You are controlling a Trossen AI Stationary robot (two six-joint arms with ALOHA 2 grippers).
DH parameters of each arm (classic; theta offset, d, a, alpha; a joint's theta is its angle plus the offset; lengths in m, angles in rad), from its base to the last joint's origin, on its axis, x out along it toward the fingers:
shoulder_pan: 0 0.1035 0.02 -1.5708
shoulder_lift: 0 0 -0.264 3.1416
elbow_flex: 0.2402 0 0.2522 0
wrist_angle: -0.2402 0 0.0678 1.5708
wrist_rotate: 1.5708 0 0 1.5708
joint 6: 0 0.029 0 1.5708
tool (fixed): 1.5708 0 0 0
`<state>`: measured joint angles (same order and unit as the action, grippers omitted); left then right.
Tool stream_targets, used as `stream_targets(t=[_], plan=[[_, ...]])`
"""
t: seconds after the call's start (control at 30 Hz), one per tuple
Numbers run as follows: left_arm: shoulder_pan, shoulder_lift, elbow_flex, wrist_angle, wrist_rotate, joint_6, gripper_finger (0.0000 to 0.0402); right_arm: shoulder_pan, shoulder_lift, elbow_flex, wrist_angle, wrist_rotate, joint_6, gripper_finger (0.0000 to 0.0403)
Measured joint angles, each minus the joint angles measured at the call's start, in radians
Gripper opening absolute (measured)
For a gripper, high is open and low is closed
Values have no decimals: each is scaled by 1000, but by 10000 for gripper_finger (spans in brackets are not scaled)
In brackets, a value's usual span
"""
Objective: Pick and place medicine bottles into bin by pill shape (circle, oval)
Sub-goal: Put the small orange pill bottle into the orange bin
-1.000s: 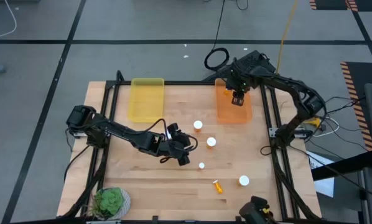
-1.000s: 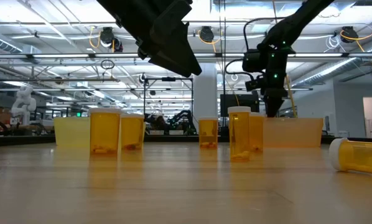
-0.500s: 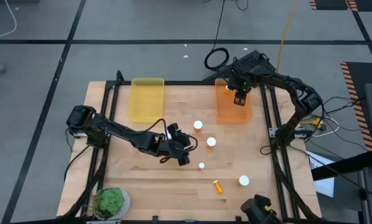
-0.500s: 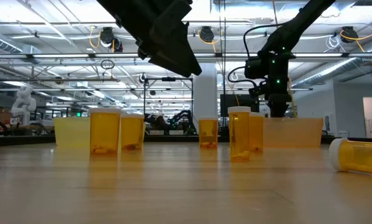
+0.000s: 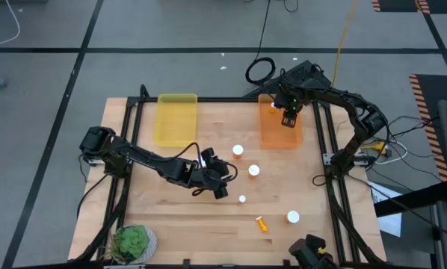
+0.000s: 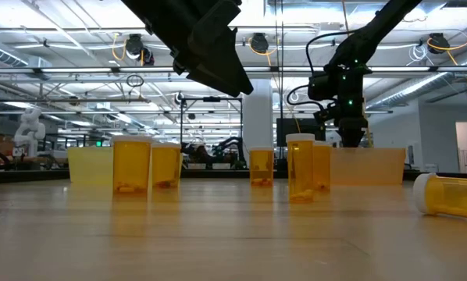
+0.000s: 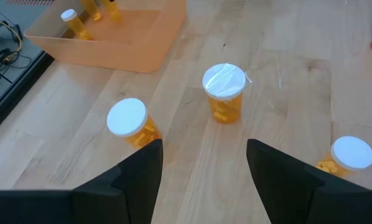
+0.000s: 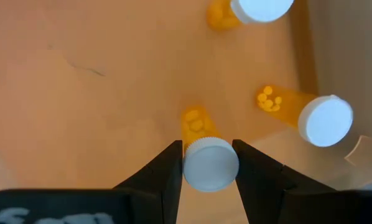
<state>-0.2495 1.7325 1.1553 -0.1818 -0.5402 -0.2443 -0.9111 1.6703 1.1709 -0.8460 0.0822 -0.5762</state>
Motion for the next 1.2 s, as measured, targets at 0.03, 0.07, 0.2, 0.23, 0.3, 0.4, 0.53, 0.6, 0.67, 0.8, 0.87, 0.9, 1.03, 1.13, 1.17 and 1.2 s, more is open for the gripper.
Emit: stream_targets(t=[0.03,0.07,0.2,0.23,0.3,0.4,0.53,0.6,0.67,0.8,0.87,0.9,1.03,1.13,1.17,1.2], plan=[[0,0,0,0,0,0,237,0,0,0,0,0,1,125],[0,0,0,0,0,-1,237,0,0,0,0,0,4,125],[-1,0,0,1,0,-2,237,1,0,0,-6,0,11,134],[-1,0,0,1,0,-3,237,1,0,0,-6,0,14,139],[-1,0,0,2,0,-4,237,1,0,0,-5,0,15,149],[-3,0,0,5,0,-4,237,1,0,0,-2,0,15,164],[-4,0,0,6,0,-5,237,1,0,0,-1,0,15,179],[-5,0,0,7,0,-5,237,2,0,0,-1,1,15,183],[-6,0,0,8,0,-5,237,3,-10,0,-1,12,31,186],[-6,0,0,8,0,-4,237,28,-74,-1,-5,27,70,191],[-6,0,0,8,0,-4,237,50,-121,-1,-4,27,83,195],[-6,0,0,8,0,-4,237,64,-146,-1,-4,27,90,197],[-6,0,0,14,0,-4,237,127,-252,-1,-8,30,125,205],[-8,0,0,25,0,-3,237,187,-331,-1,-9,64,163,206],[-8,0,0,29,3,-3,237,211,-356,-1,-8,85,175,205],[-8,0,0,33,10,-3,237,236,-380,-1,-8,108,187,205]])
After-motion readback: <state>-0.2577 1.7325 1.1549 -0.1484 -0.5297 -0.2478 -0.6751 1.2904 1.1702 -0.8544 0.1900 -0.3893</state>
